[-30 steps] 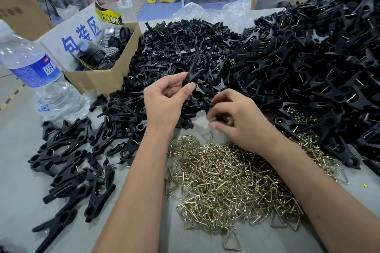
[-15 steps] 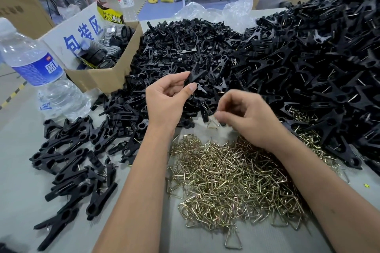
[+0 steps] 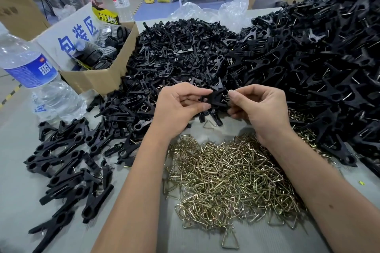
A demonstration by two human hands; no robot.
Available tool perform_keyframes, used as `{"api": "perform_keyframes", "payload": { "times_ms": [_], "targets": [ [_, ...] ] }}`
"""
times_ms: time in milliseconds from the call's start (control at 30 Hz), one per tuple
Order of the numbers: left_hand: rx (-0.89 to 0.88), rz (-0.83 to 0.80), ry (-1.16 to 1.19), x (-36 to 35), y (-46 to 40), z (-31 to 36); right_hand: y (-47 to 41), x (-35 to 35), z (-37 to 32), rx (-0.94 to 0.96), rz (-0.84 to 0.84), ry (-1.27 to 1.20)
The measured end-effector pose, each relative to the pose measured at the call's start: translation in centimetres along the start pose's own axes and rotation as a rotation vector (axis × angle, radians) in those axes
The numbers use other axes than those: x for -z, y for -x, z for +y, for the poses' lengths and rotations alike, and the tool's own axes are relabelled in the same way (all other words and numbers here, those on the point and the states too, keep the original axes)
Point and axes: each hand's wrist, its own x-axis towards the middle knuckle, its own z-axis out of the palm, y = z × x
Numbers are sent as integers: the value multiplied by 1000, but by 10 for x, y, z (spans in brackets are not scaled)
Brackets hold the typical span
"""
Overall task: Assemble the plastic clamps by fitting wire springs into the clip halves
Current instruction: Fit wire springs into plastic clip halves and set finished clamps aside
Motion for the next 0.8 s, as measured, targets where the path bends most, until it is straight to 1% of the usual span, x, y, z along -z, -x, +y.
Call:
{"api": "perform_keyframes", "payload": {
  "times_ms": [133, 333, 533, 600, 700, 733, 800],
  "targets": [
    [8, -19, -34, -5, 0, 2, 0, 0, 1, 25, -16, 35],
    [-26, 8, -75, -4, 1, 3, 0, 1, 3, 96, -6, 55],
    [-53, -48, -64, -8, 1, 6, 1, 3, 3, 91, -33, 49],
    [-49, -64, -45, -9, 1, 6, 1, 2, 1, 51, -60, -1],
    [-30, -82, 54, -9, 2, 7, 2, 1, -2, -105, -128, -244],
    [-25, -84, 92, -9, 3, 8, 2, 2, -3, -167, -166, -297],
    [-26, -83, 148, -9, 4, 10, 3, 1, -3, -269, -287, -326]
  ]
}}
